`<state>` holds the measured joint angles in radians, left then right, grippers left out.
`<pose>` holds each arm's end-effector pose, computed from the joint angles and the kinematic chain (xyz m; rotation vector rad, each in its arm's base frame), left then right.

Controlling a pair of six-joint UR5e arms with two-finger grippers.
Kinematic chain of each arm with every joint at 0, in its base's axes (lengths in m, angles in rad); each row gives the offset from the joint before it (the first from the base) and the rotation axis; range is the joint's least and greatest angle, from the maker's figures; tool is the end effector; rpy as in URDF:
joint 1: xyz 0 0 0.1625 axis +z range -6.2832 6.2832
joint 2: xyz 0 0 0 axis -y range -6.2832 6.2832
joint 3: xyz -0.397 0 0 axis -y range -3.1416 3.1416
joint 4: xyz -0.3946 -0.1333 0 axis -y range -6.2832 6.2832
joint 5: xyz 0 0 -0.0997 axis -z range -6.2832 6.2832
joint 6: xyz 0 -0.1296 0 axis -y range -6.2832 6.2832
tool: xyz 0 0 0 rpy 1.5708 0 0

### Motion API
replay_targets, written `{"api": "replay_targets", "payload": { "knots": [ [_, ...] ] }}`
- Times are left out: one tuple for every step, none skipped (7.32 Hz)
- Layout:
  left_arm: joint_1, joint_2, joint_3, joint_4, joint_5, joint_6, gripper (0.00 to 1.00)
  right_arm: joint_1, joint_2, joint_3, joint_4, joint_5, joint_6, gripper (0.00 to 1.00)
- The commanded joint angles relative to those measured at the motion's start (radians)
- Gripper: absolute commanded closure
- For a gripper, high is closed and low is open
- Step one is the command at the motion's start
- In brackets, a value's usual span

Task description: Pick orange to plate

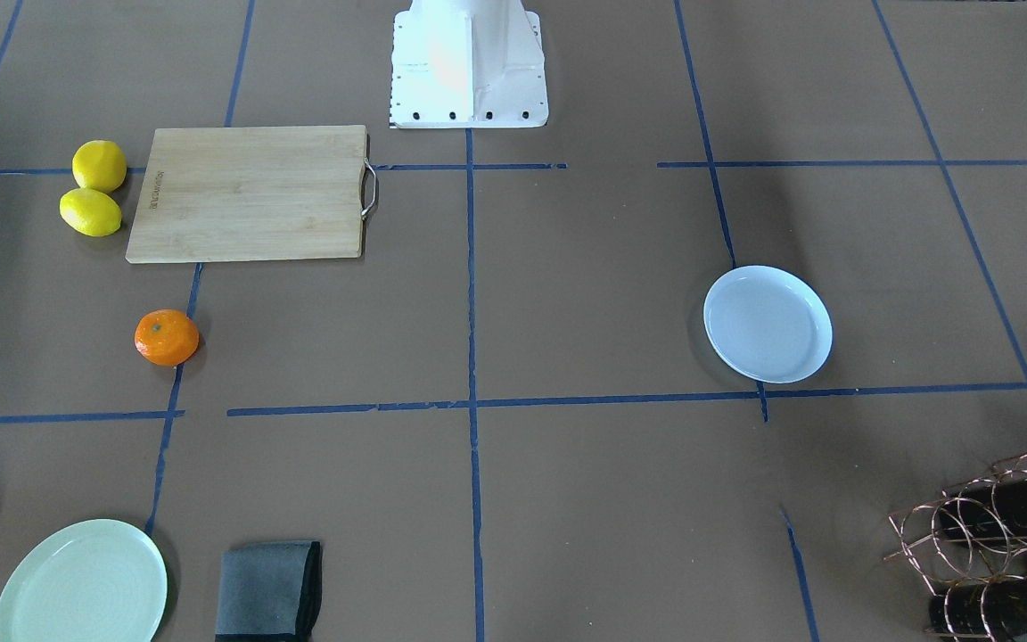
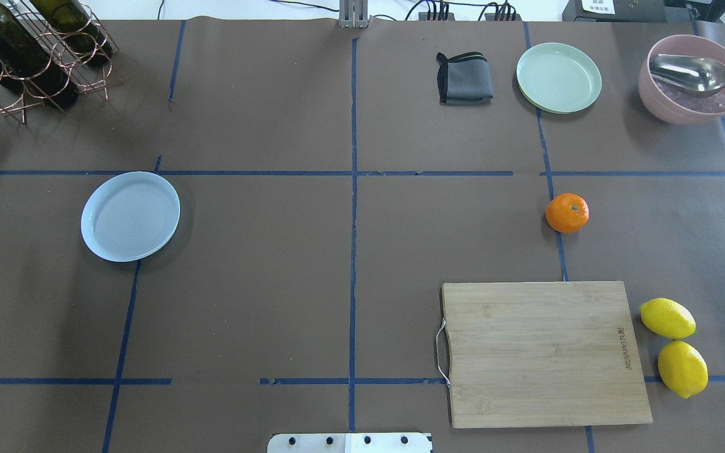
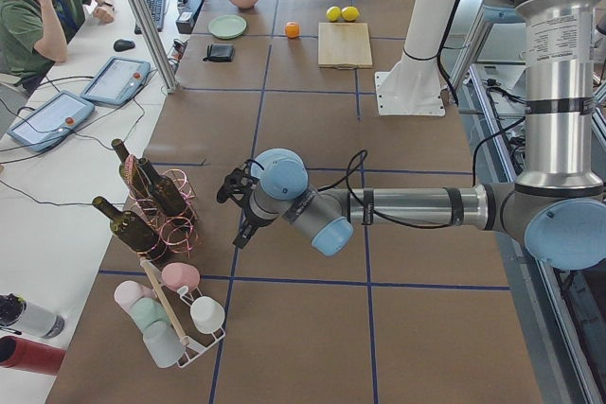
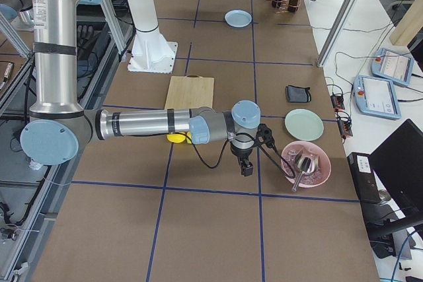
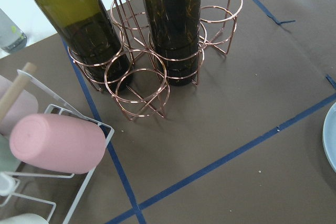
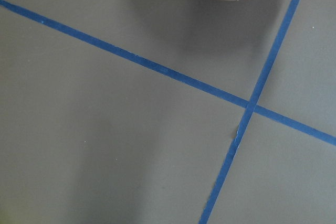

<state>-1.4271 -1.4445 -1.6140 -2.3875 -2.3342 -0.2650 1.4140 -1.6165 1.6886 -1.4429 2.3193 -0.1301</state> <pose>0.0255 -0.4813 0.5919 0.5335 0.8525 0.1689 -0.0323 -0.4930 0.6039 0.1815 -0.7523 -0.3474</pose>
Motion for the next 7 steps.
{"api": "replay_targets", "payload": {
  "knots": [
    [0.153, 0.042, -0.001, -0.145, 0.094, -0.353, 0.00, -0.001, -0.003, -0.001, -0.001, 0.000, 0.000, 0.00],
    [0.257, 0.039, -0.003, -0.206, 0.195, -0.523, 0.01, 0.000, -0.012, 0.000, -0.001, 0.002, 0.000, 0.00],
    [0.331, 0.032, -0.004, -0.235, 0.235, -0.672, 0.08, 0.000, -0.014, 0.002, -0.001, 0.002, 0.000, 0.00],
    [0.427, 0.013, -0.020, -0.236, 0.316, -0.815, 0.21, -0.001, -0.014, 0.000, -0.001, 0.002, 0.000, 0.00],
    [0.503, -0.019, -0.011, -0.234, 0.376, -0.918, 0.35, 0.000, -0.020, 0.003, 0.001, 0.002, 0.000, 0.00],
    [0.537, -0.045, -0.004, -0.233, 0.398, -0.966, 0.41, 0.000, -0.022, 0.003, -0.001, 0.002, 0.000, 0.00],
    [0.571, -0.068, 0.002, -0.231, 0.400, -1.020, 0.44, 0.000, -0.023, 0.002, -0.001, 0.002, 0.000, 0.00]
  ]
}}
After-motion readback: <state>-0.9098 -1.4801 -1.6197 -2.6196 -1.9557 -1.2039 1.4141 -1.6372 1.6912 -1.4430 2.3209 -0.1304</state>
